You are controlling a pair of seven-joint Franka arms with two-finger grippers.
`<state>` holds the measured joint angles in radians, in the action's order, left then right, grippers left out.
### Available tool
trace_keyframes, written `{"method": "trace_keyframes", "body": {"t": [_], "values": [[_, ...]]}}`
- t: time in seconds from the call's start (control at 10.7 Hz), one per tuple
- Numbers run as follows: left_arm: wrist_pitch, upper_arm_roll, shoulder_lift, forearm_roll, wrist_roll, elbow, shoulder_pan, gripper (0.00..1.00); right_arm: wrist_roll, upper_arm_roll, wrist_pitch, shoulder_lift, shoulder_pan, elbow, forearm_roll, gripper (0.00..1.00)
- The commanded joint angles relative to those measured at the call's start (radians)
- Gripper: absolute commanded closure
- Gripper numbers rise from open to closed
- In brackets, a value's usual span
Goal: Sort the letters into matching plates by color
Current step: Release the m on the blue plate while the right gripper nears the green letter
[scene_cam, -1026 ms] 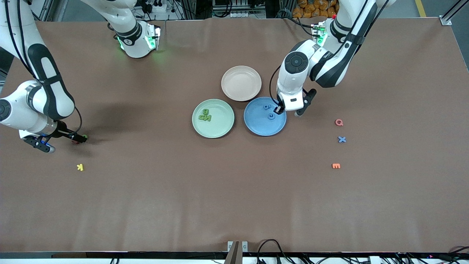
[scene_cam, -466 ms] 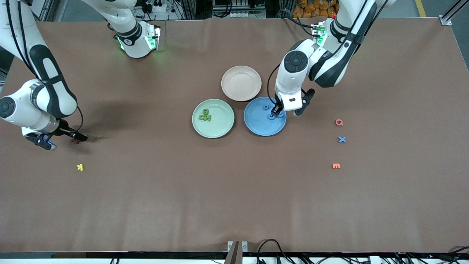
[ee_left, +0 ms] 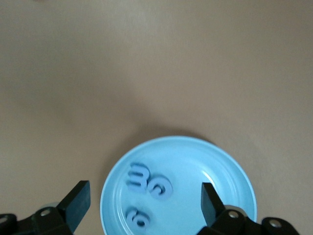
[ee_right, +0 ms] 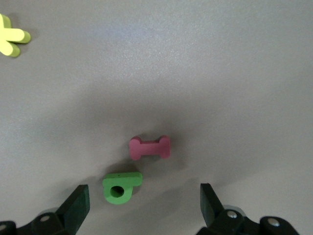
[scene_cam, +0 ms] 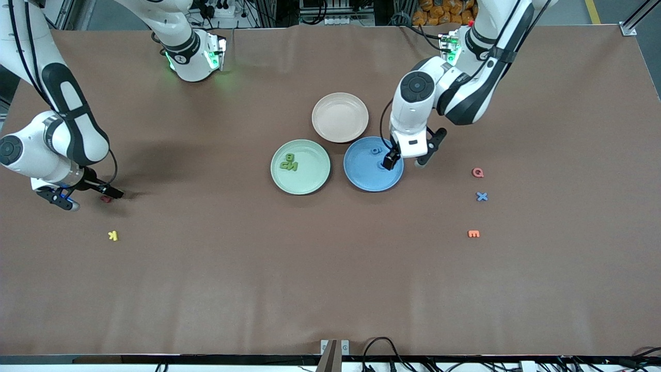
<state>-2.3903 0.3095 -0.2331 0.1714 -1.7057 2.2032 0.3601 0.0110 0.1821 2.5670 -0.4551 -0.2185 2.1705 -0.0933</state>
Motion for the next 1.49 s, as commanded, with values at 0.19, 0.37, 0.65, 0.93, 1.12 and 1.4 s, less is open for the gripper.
{"method": "trace_keyframes", "body": {"t": [0.19, 0.37, 0.65, 0.93, 1.12, 1.4], "values": [[0.013, 0.011, -0.017, 0.051, 0.240, 0.004, -0.145, 0.00, -0.011, -0.030, 0.068, -0.033, -0.018, 0.015, -0.017, 0.00], [0.011, -0.022, -0.040, 0.053, 0.375, 0.007, -0.179, 0.00, -0.013, -0.036, 0.070, -0.040, -0.016, 0.015, -0.031, 0.00], [-0.004, -0.091, -0.064, 0.079, 0.538, 0.006, -0.207, 0.00, -0.011, -0.039, 0.070, -0.040, -0.018, 0.015, -0.034, 0.00], [-0.026, -0.118, -0.078, 0.082, 0.647, 0.006, -0.248, 0.00, -0.013, -0.039, 0.070, -0.039, -0.022, 0.015, -0.034, 0.12], [-0.026, -0.122, -0.080, 0.082, 0.771, 0.007, -0.294, 0.00, -0.028, -0.041, 0.068, -0.036, -0.028, 0.015, -0.034, 0.37], [-0.056, -0.122, -0.097, 0.083, 0.914, 0.004, -0.364, 0.00, -0.055, -0.044, 0.070, -0.036, -0.041, 0.014, -0.034, 0.46]]}}
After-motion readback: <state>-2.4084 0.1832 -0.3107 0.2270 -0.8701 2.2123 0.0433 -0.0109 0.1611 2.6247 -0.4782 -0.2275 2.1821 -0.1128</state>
